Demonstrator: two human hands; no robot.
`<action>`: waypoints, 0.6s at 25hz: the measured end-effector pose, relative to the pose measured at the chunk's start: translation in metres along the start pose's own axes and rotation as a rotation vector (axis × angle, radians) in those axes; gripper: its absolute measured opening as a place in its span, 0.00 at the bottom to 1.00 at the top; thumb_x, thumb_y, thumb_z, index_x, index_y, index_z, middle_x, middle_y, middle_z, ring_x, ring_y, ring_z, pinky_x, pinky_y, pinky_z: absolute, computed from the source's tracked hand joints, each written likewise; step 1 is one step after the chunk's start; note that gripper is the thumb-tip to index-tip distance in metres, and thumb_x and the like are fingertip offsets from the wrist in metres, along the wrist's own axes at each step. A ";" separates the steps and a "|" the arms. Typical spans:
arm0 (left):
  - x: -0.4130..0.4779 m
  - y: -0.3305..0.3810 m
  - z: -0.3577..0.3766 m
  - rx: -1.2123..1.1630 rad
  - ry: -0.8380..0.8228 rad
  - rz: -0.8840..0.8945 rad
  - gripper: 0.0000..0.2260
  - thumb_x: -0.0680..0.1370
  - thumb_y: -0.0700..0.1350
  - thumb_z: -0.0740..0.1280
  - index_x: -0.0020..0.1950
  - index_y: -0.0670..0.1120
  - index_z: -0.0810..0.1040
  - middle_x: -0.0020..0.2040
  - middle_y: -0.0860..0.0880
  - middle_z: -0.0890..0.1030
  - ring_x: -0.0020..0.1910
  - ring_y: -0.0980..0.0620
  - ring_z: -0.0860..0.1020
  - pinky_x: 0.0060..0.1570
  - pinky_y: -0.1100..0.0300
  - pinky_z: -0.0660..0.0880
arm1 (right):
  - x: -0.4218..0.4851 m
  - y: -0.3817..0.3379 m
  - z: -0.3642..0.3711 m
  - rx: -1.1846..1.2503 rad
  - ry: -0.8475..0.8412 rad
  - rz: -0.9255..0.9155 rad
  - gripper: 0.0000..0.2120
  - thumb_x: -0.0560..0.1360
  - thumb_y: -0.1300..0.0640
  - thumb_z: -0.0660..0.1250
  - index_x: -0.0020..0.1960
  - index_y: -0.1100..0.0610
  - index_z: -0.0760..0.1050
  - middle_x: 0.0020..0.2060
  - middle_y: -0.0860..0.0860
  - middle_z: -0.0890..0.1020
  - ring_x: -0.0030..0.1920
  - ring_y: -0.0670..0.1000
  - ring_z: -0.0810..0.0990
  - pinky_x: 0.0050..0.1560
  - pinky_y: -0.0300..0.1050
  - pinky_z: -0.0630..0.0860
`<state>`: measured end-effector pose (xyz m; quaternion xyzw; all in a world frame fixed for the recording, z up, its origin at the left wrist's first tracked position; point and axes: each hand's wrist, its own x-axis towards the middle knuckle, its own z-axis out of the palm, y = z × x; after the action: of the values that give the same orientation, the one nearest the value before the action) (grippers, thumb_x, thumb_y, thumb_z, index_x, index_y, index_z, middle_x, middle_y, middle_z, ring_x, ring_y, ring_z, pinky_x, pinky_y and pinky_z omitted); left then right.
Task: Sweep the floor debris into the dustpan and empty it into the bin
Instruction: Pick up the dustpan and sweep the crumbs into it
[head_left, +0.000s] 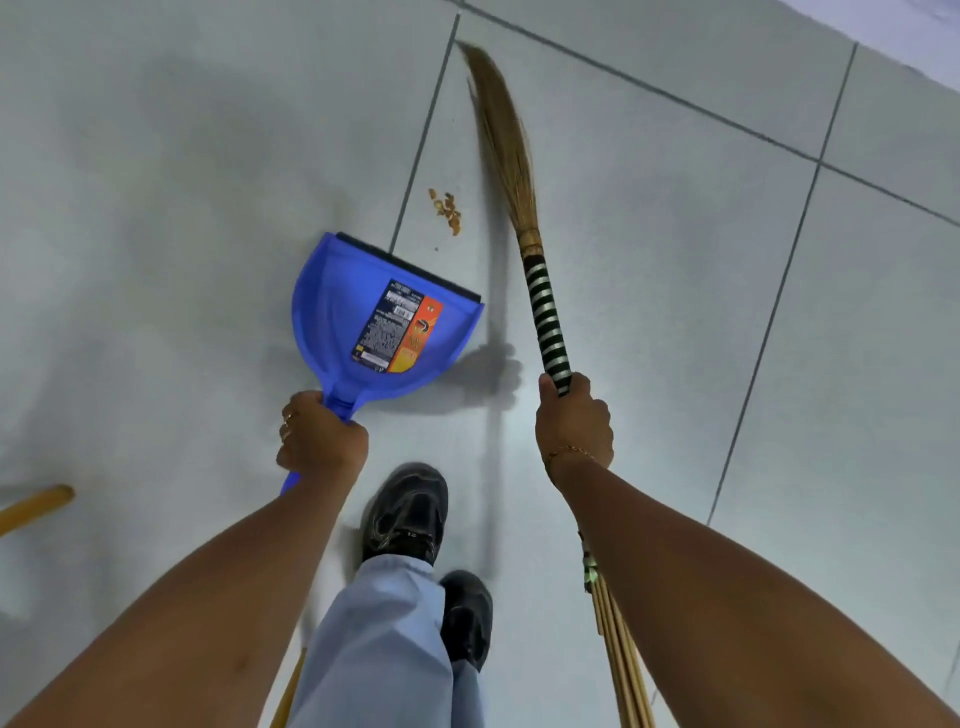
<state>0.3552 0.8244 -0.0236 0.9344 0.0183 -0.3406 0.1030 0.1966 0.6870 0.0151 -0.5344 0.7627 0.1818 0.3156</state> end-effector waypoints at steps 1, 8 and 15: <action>0.006 -0.003 0.006 -0.005 -0.006 0.027 0.11 0.69 0.35 0.68 0.51 0.37 0.76 0.50 0.36 0.79 0.48 0.34 0.78 0.50 0.41 0.75 | 0.005 0.002 0.008 -0.011 0.001 -0.010 0.20 0.80 0.46 0.56 0.64 0.58 0.70 0.57 0.59 0.76 0.54 0.60 0.77 0.51 0.49 0.71; 0.030 -0.002 0.016 0.093 -0.026 0.332 0.22 0.74 0.31 0.62 0.68 0.37 0.65 0.56 0.33 0.76 0.54 0.32 0.75 0.54 0.42 0.72 | 0.028 0.012 0.022 0.005 0.111 -0.203 0.18 0.79 0.55 0.57 0.68 0.59 0.66 0.59 0.57 0.77 0.56 0.60 0.77 0.51 0.51 0.72; 0.046 0.002 0.006 0.304 -0.001 0.368 0.28 0.74 0.31 0.64 0.72 0.35 0.58 0.56 0.31 0.75 0.51 0.32 0.77 0.52 0.43 0.73 | 0.049 0.018 -0.006 -0.218 0.054 -0.053 0.35 0.75 0.31 0.44 0.47 0.58 0.77 0.34 0.52 0.76 0.32 0.51 0.73 0.32 0.43 0.67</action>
<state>0.3866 0.8199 -0.0571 0.9266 -0.2040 -0.3152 0.0217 0.1668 0.6550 -0.0146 -0.5903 0.7323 0.2406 0.2397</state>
